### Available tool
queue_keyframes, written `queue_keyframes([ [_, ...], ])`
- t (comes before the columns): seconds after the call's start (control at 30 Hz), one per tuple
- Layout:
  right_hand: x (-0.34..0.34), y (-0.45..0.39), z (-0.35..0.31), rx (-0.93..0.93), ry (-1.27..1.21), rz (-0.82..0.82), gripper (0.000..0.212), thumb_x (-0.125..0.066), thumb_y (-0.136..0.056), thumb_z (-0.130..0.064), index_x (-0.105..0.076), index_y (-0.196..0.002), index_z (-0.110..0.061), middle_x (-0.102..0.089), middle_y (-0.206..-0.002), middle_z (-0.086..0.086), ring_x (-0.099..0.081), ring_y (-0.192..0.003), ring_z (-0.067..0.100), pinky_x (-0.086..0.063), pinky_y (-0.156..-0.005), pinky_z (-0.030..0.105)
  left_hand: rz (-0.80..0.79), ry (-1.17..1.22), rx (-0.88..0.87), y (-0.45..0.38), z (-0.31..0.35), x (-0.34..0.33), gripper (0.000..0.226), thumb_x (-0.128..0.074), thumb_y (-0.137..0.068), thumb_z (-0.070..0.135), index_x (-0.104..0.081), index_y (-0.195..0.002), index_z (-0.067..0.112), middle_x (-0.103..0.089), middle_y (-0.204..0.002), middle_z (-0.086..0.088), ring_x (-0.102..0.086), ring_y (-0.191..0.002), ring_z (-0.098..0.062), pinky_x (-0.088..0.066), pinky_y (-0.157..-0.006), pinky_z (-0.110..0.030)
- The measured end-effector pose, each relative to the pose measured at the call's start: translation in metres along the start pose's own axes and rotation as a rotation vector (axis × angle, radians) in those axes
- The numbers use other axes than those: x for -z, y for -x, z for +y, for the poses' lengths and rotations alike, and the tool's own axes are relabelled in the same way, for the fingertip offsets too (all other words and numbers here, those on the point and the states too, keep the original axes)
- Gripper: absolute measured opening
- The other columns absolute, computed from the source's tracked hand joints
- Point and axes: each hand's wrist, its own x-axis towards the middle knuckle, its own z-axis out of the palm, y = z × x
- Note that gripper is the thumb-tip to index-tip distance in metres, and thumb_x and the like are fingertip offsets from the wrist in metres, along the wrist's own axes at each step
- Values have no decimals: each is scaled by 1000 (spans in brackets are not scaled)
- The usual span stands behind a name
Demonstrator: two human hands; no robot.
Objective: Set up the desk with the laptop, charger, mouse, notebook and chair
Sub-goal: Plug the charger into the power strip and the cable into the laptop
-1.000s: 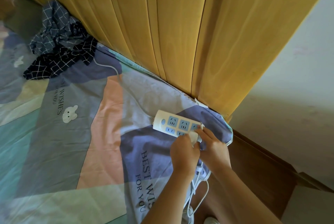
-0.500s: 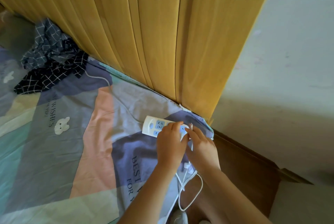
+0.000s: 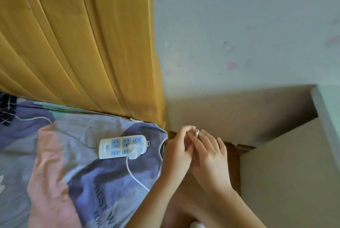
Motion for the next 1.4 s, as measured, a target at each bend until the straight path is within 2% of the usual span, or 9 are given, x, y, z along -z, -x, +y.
queue_keyframes([
  [0.1, 29, 18, 20, -41, 72, 53, 50, -67, -70, -19, -60, -120, -22, -65, -120, 0, -55, -121, 23, -42, -95, 54, -55, 22, -47, 8, 17, -24, 32, -63, -85, 10, -59, -102, 36, -74, -83, 9, -69, -77, -6, -56, -69, -31],
  [0.2, 61, 33, 39, -105, 109, 96, 46, -65, -74, -22, -60, -119, -23, -64, -121, -2, -53, -123, 21, -40, -98, 53, -140, 71, -103, 19, 47, -45, 21, -67, -86, 15, -64, -96, 32, -74, -79, 9, -68, -70, -4, -52, -61, -21],
  [0.4, 137, 66, 86, -213, 157, 204, 52, -75, -74, -29, -57, -124, -25, -60, -129, -2, -52, -124, 20, -38, -103, 47, -323, 244, -127, 44, 119, -95, 29, -72, -83, 15, -60, -108, 24, -73, -74, 1, -70, -68, -10, -55, -61, -19],
  [0.57, 204, 112, 142, -311, 186, 221, 65, -75, -74, -22, -45, -131, -29, -56, -133, -4, -51, -119, 16, -44, -99, 44, -494, 224, -142, 68, 152, -154, 4, -73, -82, 23, -71, -84, 20, -72, -68, 1, -66, -61, -10, -57, -66, -30],
  [0.7, 240, 157, 200, -376, 308, 137, 66, -75, -73, -25, -45, -133, -26, -56, -133, -1, -49, -117, 18, -42, -100, 47, -560, 140, -192, 103, 160, -203, 13, -67, -88, 25, -73, -79, 17, -69, -64, 4, -64, -62, -8, -55, -69, -31],
  [0.97, 249, 181, 267, -422, 183, -22, 71, -64, -80, -45, -31, -141, -27, -61, -124, -7, -48, -124, 17, -25, -109, 49, -371, -54, -300, 142, 147, -264, 12, -70, -85, 27, -77, -89, 18, -74, -82, 6, -66, -77, -8, -52, -72, -31],
  [1.1, 242, 174, 279, -379, 91, -86, 71, -52, -77, -53, -26, -140, -34, -57, -123, -12, -44, -124, 10, -16, -115, 47, -286, -58, -378, 146, 143, -270, 10, -74, -81, 26, -78, -86, 19, -71, -77, 6, -64, -71, -8, -52, -67, -34],
  [1.3, 238, 172, 291, -330, 30, -44, 67, -50, -70, -53, -35, -133, -34, -55, -107, -13, -49, -111, 10, -12, -117, 45, -207, -153, -519, 145, 136, -278, 11, -75, -80, 28, -77, -81, 18, -62, -68, 3, -58, -67, -16, -48, -56, -39],
  [1.4, 236, 170, 293, -311, -1, -23, 62, -53, -68, -51, -41, -126, -34, -52, -100, -14, -50, -105, 10, -15, -116, 45, -143, -225, -624, 147, 134, -279, 8, -76, -80, 22, -77, -81, 14, -61, -67, 3, -53, -69, -15, -45, -58, -31],
])
